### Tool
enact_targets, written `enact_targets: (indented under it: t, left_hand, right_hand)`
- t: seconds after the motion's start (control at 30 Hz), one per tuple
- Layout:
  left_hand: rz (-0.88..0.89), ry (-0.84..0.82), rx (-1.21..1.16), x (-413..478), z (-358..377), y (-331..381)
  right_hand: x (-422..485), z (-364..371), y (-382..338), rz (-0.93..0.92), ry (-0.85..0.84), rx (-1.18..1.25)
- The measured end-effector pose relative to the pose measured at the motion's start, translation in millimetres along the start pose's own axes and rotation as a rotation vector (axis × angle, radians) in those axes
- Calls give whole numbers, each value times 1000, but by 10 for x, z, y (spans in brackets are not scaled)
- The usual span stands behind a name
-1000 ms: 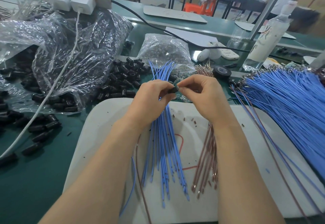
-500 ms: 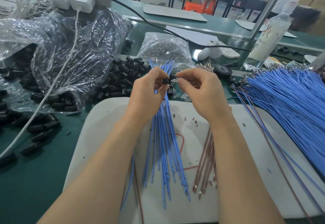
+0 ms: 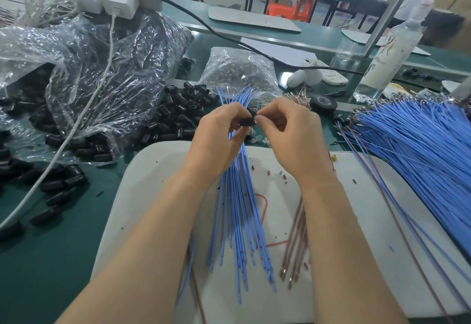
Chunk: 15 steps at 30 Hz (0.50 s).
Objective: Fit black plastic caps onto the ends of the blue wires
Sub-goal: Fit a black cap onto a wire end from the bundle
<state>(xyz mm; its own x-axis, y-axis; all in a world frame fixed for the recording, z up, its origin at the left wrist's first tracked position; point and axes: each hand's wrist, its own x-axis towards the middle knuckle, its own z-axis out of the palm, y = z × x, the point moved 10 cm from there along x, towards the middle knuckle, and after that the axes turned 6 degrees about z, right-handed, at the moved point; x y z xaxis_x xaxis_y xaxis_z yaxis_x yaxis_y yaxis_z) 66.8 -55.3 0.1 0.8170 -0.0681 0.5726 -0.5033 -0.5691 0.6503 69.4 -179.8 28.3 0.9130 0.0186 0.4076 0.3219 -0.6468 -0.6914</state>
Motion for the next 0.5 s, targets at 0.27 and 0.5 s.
enact_targets:
  t: [0.27, 0.5]
  left_hand:
    - [-3, -60, 50, -16, 41, -30]
    - [-64, -111, -71, -26, 116, -57]
  right_hand:
    - [39, 26, 165, 65, -37, 65]
    - [48, 117, 350, 181, -120, 251]
